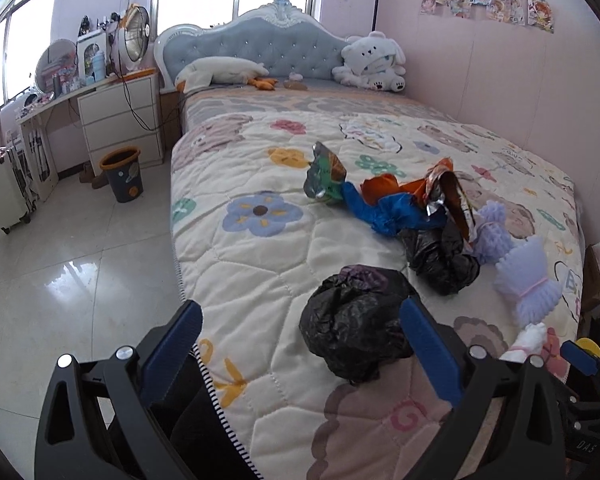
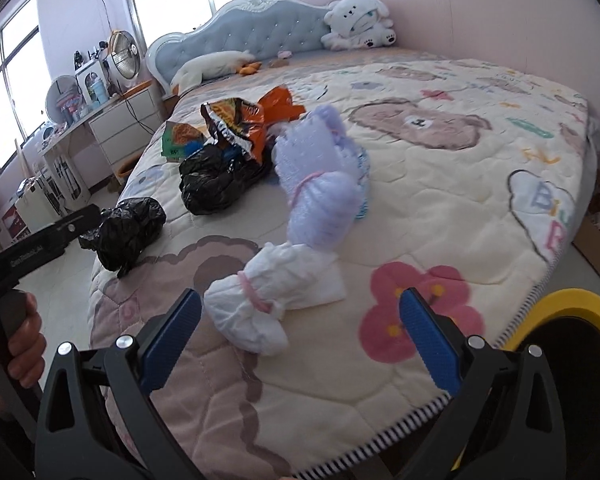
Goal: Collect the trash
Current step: 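Grasp the black plastic bag with the left tool while the right tool grasps the white tissue bundle, then lift the black bag and white tissue bundle and carry both toward the yellow bin, then open the left tool over the bin while the right tool releases the tissue bundle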
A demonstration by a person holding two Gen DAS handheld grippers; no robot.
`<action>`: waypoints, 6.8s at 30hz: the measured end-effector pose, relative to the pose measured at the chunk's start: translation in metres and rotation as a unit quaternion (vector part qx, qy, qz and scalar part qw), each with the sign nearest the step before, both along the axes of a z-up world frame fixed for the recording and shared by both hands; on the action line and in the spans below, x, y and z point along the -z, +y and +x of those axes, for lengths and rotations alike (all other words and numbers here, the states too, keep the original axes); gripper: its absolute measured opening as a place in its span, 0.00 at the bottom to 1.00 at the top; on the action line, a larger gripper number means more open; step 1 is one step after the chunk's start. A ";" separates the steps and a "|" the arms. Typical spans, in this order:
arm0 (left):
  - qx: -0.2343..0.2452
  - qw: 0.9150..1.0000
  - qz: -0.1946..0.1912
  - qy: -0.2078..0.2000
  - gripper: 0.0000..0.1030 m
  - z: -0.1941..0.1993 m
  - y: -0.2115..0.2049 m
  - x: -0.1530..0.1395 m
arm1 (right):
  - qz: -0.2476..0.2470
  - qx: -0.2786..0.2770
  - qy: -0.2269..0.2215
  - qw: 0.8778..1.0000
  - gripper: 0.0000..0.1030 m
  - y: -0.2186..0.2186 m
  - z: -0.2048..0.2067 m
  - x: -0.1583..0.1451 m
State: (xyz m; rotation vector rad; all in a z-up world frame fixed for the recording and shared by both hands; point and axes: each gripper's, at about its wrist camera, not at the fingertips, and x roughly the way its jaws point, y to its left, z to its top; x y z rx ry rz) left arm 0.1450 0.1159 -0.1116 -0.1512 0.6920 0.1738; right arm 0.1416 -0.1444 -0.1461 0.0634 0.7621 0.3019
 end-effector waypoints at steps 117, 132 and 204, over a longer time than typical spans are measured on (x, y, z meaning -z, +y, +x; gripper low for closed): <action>0.257 0.950 -0.069 -0.163 0.32 -0.015 -0.120 -0.146 | 0.018 0.076 -0.154 0.985 0.36 -0.159 -0.038 -0.189; 0.344 0.925 -0.079 -0.143 0.32 -0.068 -0.187 -0.137 | 0.003 0.138 -0.142 0.980 0.36 -0.213 -0.145 -0.183; 0.386 0.918 -0.087 0.015 0.68 -0.044 -0.276 -0.038 | 0.066 0.184 0.002 0.981 0.66 -0.285 -0.140 -0.091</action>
